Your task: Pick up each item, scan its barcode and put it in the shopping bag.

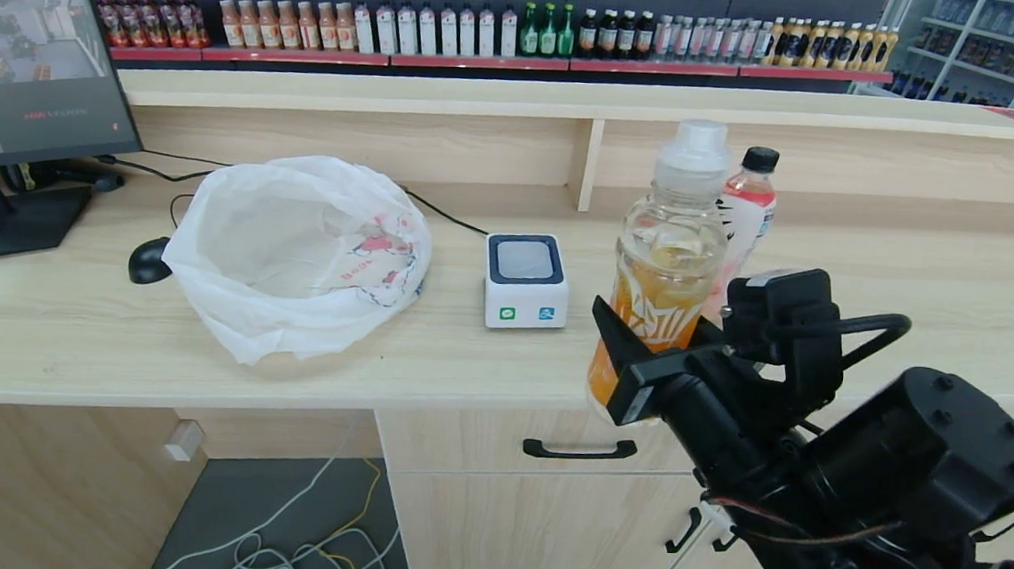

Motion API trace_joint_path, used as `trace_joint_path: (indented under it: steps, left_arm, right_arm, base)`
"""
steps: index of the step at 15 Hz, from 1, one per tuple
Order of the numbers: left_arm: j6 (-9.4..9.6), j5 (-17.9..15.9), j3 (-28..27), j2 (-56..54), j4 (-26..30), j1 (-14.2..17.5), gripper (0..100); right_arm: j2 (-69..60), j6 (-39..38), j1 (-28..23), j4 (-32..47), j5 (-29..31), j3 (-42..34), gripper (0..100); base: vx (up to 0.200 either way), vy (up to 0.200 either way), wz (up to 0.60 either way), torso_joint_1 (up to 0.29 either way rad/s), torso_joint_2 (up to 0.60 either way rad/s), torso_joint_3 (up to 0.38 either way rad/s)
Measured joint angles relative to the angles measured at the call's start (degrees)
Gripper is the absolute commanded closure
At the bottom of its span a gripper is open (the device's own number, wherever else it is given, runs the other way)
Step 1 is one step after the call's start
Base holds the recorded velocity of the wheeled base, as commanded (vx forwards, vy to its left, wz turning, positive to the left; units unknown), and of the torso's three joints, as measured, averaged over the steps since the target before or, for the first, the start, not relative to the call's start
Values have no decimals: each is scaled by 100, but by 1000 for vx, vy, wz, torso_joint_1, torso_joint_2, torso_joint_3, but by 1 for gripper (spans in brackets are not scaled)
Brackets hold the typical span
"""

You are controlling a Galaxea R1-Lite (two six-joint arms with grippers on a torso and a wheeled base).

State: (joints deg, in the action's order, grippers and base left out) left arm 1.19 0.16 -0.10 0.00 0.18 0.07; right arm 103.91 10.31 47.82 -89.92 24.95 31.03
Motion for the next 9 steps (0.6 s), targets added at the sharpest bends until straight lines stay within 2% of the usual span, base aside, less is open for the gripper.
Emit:
trace_joint_path:
  steps: [6, 8, 9]
  left_arm:
    - [2, 0, 0, 0, 0, 0, 0]
    - [2, 0, 0, 0, 0, 2, 0]
    - [2, 0, 0, 0, 0, 0, 0]
  right_arm:
    - [-315, -28, 333, 4, -11, -591, 100]
    - [-385, 405, 579, 4, -24, -746, 100]
    - [-417, 873, 697, 0, -33, -785, 100]
  base:
    - [0, 0, 0, 0, 0, 0]
    - [0, 0, 0, 0, 0, 0]
    - [0, 0, 0, 0, 0, 0]
